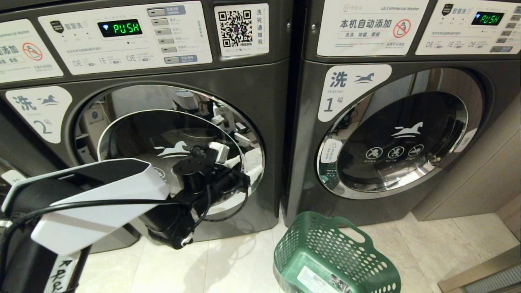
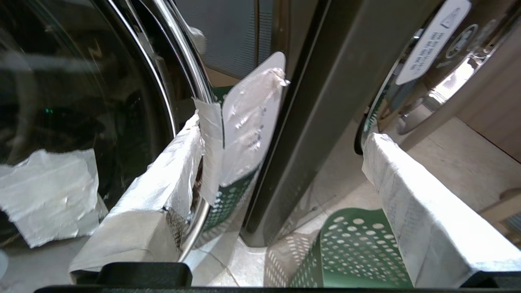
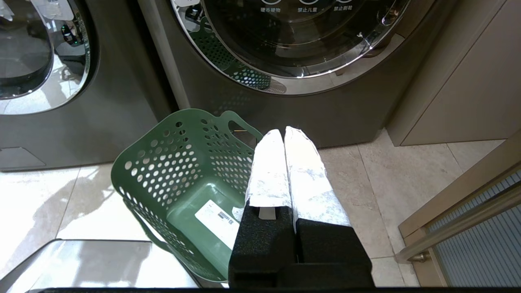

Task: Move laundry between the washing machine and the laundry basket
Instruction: Open the lid of the washing machine

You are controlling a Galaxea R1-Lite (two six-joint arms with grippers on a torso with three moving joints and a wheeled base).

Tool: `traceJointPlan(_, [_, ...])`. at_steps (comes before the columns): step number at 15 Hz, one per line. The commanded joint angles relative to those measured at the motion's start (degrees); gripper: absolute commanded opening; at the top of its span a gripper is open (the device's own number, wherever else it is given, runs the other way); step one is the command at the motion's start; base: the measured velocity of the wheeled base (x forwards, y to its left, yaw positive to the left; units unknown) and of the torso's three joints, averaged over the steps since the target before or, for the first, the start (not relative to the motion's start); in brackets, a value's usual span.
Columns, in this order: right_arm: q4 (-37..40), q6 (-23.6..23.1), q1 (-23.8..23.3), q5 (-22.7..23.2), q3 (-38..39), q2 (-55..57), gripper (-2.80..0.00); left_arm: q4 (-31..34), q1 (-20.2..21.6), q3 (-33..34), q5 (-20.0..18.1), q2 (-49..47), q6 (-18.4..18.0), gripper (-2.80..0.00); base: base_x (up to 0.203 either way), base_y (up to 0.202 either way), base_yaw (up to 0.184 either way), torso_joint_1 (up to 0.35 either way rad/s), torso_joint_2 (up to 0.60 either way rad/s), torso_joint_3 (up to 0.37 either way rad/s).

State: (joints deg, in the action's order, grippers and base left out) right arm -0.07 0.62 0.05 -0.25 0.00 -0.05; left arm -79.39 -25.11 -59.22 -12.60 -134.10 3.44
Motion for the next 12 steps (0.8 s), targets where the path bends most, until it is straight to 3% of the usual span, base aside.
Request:
traceJointPlan(1, [-0.01, -0.01, -0.02, -0.02, 0.00, -0.04, -2.80, -0.03, 0.00, -2.30, 0.15, -2.19, -0.09, 0.00, 0.000, 0.000, 0.000, 0.000, 0.00, 0.000])
traceJointPlan(5, [-0.01, -0.01, 0.04, -0.02, 0.00, -0.04, -2.80, 1.52, -0.02, -6.06, 2.75, -3.79, -0.55, 0.00, 0.000, 0.000, 0.000, 0.000, 0.00, 0.000])
traceJointPlan(12, [-0.01, -0.01, 0.04, -0.02, 0.00, -0.04, -2.80, 2.58, -0.79, -9.39, 2.49, -5.03, -0.45, 0.00, 0.000, 0.000, 0.000, 0.000, 0.00, 0.000])
